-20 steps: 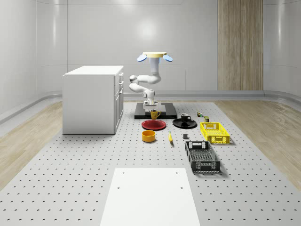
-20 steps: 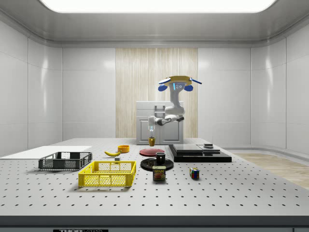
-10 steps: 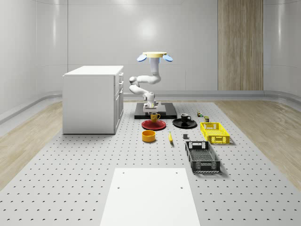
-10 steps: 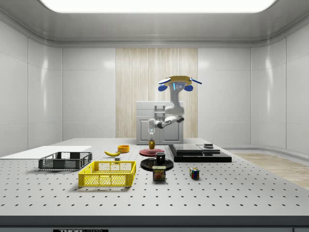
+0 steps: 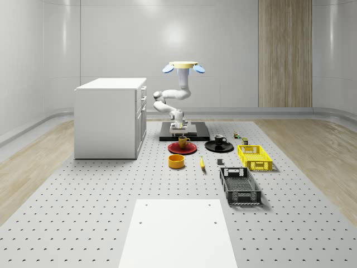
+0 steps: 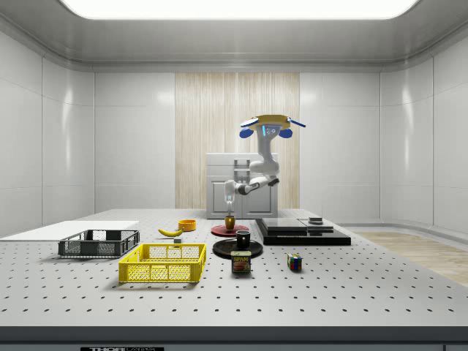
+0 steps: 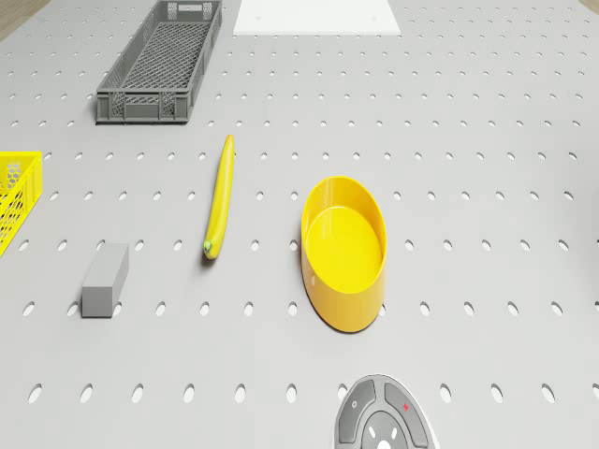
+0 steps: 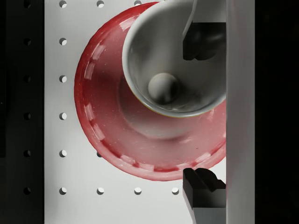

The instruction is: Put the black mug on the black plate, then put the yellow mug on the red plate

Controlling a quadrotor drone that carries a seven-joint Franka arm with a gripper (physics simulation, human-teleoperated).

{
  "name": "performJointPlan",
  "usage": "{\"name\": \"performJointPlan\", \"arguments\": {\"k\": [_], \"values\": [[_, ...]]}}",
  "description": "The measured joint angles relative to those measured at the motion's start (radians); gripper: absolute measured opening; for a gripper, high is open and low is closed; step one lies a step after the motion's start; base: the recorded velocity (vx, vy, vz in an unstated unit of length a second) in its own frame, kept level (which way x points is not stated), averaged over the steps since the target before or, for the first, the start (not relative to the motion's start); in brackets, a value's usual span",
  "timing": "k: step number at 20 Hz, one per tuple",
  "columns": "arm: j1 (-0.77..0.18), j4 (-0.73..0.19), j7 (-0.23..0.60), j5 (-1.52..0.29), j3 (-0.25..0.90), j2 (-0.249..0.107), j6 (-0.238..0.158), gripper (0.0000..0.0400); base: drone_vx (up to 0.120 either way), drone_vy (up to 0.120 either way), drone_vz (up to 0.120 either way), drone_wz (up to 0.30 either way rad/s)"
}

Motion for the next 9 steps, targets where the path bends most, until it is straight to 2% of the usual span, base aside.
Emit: {"name": "performJointPlan", "arguments": {"k": [4, 9], "values": [[0.013, -0.02, -0.003, 0.022, 0.026, -0.001, -0.018, 0.0384, 0.0, 0.0, 0.0, 0.0], [0.021, -0.03, -0.005, 0.033, 0.038, 0.0, -0.029, 0.0395, 0.0, 0.0, 0.0, 0.0]]}}
